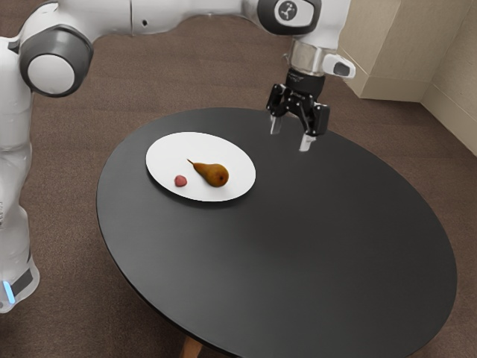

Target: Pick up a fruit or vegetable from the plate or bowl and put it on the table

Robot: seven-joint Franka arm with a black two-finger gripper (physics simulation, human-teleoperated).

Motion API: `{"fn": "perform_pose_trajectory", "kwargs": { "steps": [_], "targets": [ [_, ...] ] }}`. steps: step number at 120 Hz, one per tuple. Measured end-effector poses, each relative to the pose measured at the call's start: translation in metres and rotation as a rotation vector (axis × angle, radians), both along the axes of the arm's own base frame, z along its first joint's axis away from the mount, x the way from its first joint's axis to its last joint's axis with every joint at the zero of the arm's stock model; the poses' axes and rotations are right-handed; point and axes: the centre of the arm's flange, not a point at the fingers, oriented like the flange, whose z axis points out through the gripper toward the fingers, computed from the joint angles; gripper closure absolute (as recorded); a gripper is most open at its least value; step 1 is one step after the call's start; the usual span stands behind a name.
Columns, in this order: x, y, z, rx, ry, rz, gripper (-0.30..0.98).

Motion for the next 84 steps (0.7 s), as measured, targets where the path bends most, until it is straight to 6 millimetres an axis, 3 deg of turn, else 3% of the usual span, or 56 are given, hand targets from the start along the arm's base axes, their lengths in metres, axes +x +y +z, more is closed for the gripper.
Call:
{"fn": "perform_pose_trajectory", "kwargs": {
  "steps": [20,34,55,65,71,79,82,84],
  "targets": [
    [0.006,0.001,0.008,0.006,-0.033,0.083,0.0],
    [0.0,-0.003,0.017,-0.003,-0.027,0.124,0.0],
    [0.008,0.018,0.001,0.035,-0.024,0.0,0.0],
    [0.007,-0.013,-0.004,0.035,-0.055,-0.198,0.0],
    [-0.006,-0.03,-0.024,0.026,-0.064,-0.312,0.0],
    [-0.059,-0.036,-0.089,-0.005,-0.038,-0.431,0.0],
    [-0.084,-0.029,-0.109,-0.019,-0.041,-0.459,0.01],
    [-0.096,-0.013,-0.118,-0.026,-0.053,-0.455,0.01]
  ]
}}
